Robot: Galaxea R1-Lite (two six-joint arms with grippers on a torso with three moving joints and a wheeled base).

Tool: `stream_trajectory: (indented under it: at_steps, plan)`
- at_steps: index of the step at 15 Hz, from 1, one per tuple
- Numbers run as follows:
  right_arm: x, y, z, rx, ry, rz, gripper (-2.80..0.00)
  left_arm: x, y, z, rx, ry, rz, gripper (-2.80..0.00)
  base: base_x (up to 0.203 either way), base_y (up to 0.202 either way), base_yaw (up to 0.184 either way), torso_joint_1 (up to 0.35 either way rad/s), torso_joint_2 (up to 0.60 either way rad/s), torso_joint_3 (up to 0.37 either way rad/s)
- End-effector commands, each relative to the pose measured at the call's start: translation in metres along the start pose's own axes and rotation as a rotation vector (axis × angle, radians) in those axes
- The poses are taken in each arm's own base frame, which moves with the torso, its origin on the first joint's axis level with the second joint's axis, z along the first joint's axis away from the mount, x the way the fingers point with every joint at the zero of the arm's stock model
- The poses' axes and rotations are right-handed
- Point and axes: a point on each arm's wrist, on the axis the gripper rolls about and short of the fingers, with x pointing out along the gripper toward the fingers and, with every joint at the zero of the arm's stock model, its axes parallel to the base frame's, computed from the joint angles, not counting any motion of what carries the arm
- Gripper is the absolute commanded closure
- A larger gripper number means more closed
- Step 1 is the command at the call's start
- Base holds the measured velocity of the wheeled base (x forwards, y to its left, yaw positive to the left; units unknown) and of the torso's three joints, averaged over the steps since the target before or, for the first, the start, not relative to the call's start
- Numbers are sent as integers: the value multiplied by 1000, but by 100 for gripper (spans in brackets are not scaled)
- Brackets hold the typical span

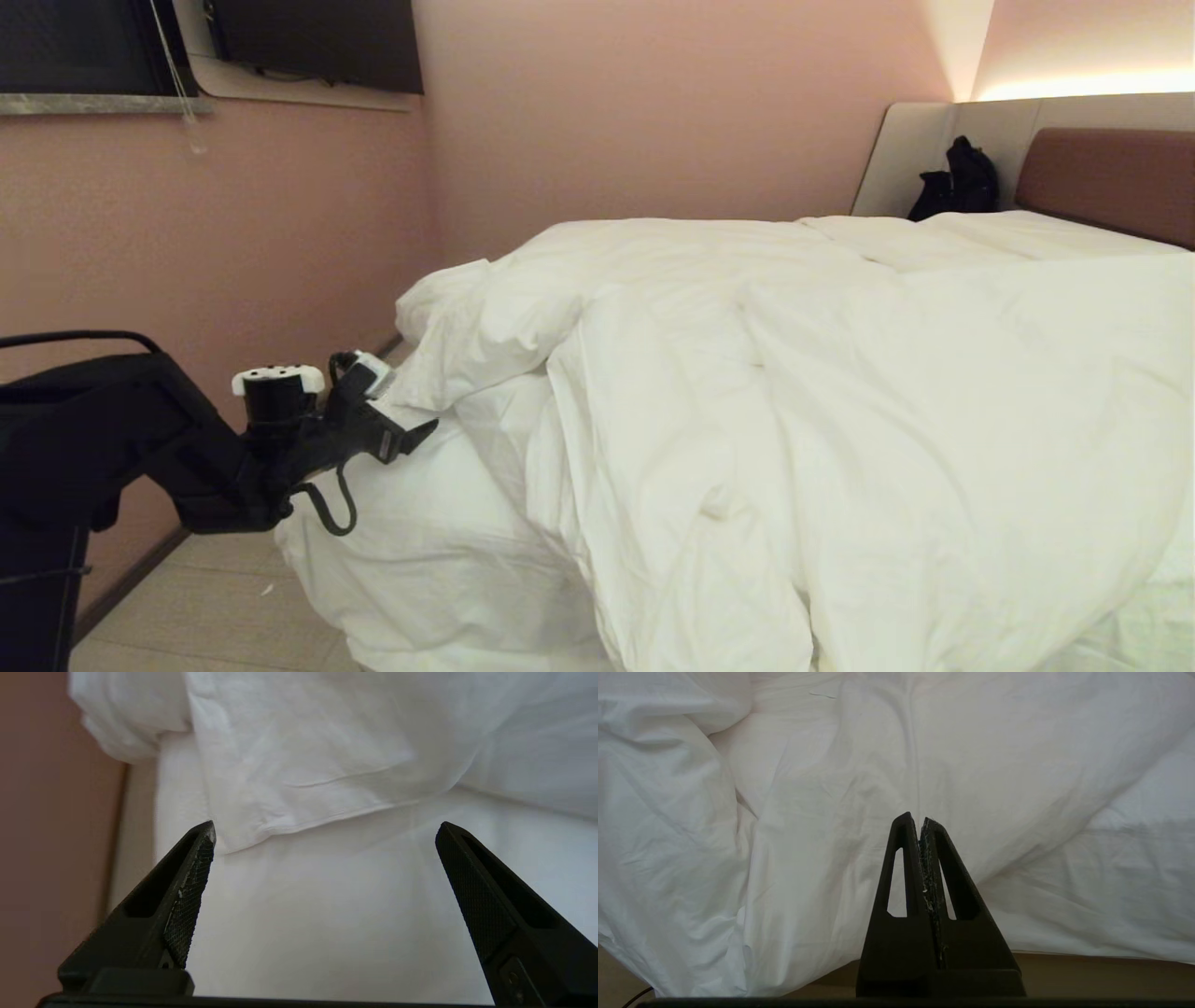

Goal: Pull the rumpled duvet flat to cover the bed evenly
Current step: Hold the folded corner of the quilt

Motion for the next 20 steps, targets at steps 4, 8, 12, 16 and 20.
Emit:
stream_trajectory:
  at_steps: [4, 8, 12, 16, 20]
  plan:
    - [0, 0, 0, 0, 0, 0, 0, 16, -13, -5, 80, -46, 75, -280, 0, 0, 0, 0, 0, 0]
    - [0, 0, 0, 0, 0, 0, 0, 31, -22, 1, 126, -77, 118, -280, 0, 0, 0, 0, 0, 0]
    - [0, 0, 0, 0, 0, 0, 0, 43, -26, 4, 149, -101, 190, -280, 0, 0, 0, 0, 0, 0]
    - [0, 0, 0, 0, 0, 0, 0, 56, -21, 26, 176, -182, 320, -280, 0, 0, 0, 0, 0, 0]
    - [0, 0, 0, 0, -2, 0, 0, 58, -13, 40, 180, -213, 393, -280, 0, 0, 0, 0, 0, 0]
